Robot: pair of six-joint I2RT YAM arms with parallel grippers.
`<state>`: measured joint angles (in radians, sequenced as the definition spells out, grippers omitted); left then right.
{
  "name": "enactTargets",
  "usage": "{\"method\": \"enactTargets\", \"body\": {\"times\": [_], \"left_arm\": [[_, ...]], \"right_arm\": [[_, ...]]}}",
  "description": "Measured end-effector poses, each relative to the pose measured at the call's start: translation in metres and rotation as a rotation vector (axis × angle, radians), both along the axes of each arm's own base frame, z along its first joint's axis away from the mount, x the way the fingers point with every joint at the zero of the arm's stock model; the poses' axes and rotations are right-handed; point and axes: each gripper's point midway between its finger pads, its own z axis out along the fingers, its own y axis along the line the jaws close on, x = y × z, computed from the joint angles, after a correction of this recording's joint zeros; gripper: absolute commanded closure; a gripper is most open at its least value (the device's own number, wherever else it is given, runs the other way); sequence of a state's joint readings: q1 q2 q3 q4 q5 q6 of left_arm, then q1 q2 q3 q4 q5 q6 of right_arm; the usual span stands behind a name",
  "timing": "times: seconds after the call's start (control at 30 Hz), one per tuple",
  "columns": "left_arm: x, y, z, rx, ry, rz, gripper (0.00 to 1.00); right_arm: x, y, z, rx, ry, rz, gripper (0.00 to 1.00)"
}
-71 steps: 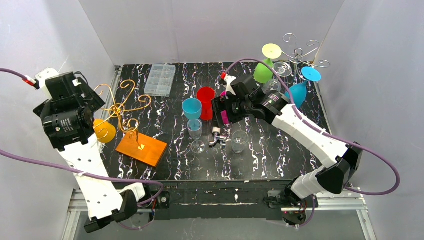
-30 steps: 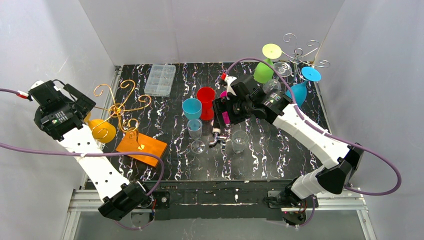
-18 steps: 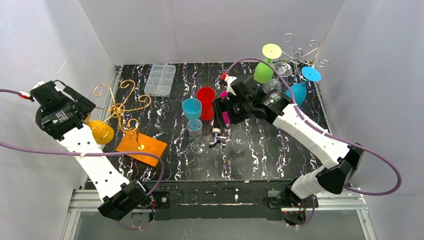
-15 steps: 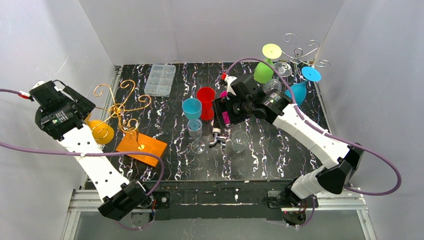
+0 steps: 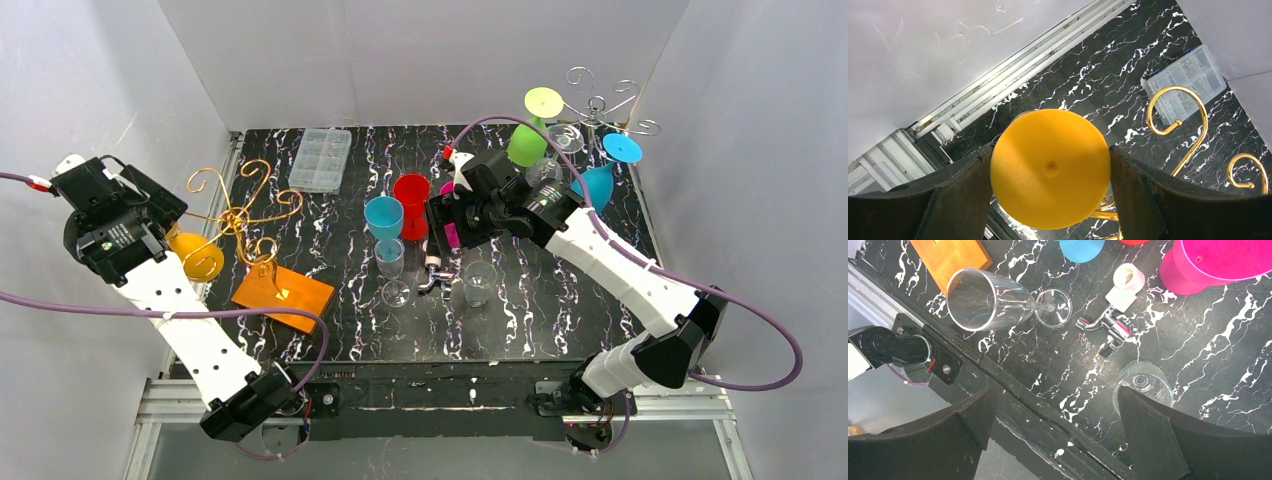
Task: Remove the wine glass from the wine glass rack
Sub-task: Pick up the wine glass from the wine rack.
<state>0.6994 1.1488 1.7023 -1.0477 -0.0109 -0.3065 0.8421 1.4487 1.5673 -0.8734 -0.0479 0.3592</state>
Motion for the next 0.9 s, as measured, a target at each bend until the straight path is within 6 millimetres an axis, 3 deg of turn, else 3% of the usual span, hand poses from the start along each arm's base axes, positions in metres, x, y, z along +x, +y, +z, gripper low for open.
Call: {"method": "enactTargets", "body": {"times": [0.47, 0.9], "left_arm": [[0.023, 0.004, -0.010, -0.063, 0.002, -0.050, 0.39], [0.034, -0.008, -0.001, -0.075, -0.043, -0.118, 0.38]], "right_arm": [[0.000, 0.000, 0.000, 0.000, 0.000, 0.000, 0.02], [0.000, 0.000, 0.000, 0.000, 0.000, -0.001, 0.02]]}}
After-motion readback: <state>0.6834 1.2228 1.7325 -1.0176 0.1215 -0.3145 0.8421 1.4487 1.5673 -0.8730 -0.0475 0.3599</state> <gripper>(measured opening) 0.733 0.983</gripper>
